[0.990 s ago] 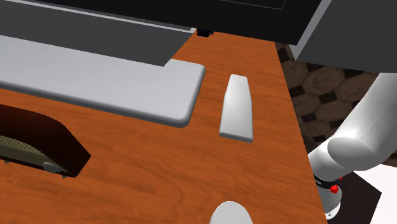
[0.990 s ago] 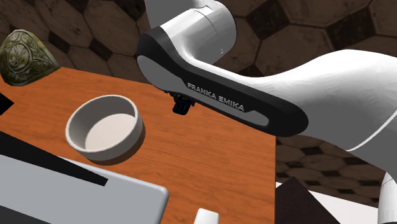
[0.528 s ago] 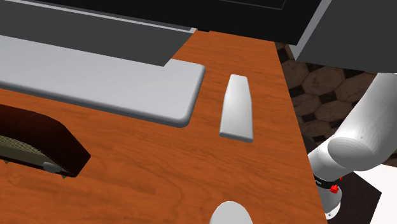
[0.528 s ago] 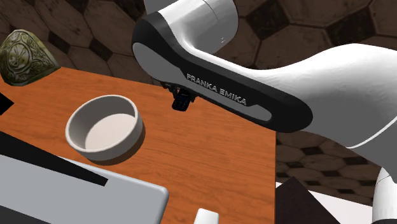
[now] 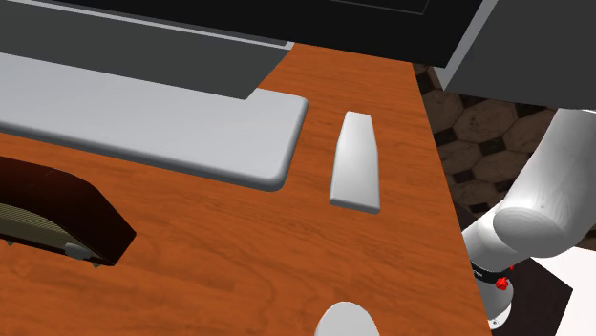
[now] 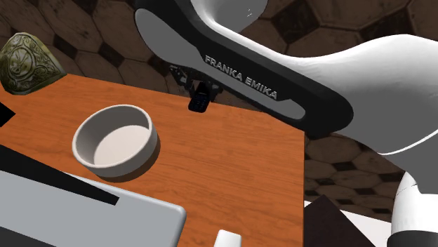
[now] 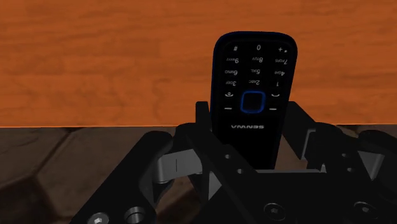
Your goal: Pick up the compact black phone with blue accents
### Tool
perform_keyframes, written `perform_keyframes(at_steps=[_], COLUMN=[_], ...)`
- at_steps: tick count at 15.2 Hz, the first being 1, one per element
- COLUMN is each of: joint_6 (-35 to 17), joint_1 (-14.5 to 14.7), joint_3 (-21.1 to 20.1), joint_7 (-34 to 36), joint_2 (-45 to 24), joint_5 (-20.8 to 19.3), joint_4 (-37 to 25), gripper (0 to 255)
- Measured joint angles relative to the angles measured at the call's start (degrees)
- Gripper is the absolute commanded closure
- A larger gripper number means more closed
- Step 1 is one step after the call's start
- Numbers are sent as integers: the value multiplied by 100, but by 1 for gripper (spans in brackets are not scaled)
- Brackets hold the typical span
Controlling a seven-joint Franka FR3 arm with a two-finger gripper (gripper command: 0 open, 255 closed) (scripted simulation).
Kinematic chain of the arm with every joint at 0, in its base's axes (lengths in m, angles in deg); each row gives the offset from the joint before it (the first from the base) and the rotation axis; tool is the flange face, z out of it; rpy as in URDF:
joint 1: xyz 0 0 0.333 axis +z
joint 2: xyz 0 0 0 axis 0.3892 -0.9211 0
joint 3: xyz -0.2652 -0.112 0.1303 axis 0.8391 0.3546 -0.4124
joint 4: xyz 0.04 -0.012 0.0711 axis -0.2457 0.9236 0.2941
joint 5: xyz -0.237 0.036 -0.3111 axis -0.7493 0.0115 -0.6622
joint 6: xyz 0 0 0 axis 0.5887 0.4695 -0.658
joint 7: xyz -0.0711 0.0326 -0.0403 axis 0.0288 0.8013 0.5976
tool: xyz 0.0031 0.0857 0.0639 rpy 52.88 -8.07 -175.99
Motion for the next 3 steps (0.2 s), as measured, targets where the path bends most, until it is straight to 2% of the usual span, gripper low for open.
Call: perform_keyframes(at_steps=[3], joint_6=[288], joint_1=[75], joint_3=[-3], joint_7=[-2], joint_2=[-154], joint_5=[-62], joint_4=[-436], gripper=[255])
